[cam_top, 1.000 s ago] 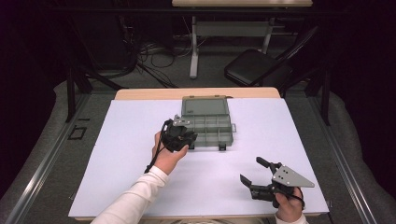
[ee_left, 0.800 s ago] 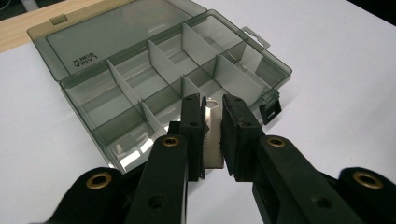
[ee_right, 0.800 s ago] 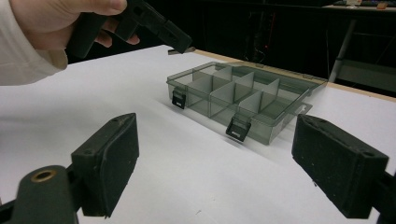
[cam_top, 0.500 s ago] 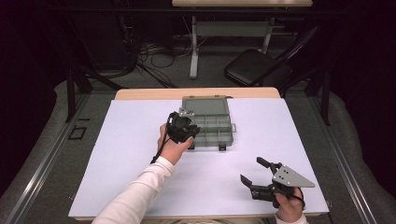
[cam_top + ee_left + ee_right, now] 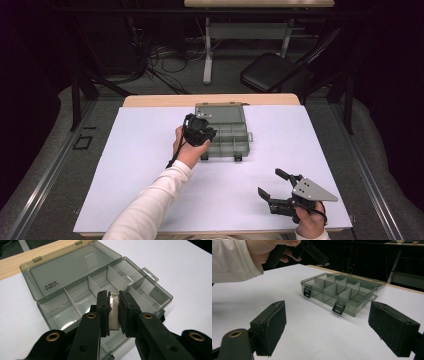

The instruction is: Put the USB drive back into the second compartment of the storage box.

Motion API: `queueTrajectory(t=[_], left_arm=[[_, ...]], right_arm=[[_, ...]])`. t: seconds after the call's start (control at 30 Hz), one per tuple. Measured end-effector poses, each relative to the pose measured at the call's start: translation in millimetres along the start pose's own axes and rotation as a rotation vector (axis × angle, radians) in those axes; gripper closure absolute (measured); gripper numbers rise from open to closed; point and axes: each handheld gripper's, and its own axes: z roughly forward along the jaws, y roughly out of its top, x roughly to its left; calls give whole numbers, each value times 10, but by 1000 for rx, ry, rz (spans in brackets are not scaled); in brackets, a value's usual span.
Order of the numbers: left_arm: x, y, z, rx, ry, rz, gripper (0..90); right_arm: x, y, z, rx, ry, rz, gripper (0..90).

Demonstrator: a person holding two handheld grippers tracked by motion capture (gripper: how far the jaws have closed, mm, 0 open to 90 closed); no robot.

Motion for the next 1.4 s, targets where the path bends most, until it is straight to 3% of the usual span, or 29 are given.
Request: queueTrajectory(t=[0.5, 0.8, 0.9, 1.4], left_arm=[[77, 146, 147, 14, 2, -14, 788], [163, 134, 275, 12, 10, -47, 788], [194, 138, 298, 16, -6, -54, 788], [284, 110, 426, -4, 23, -81, 788]], right_arm=[[8, -3, -5, 7, -2, -2, 144], [7, -3, -8, 6, 0, -6, 144], [8, -4, -8, 7, 0, -3, 144], [7, -5, -5, 8, 2, -8, 144]])
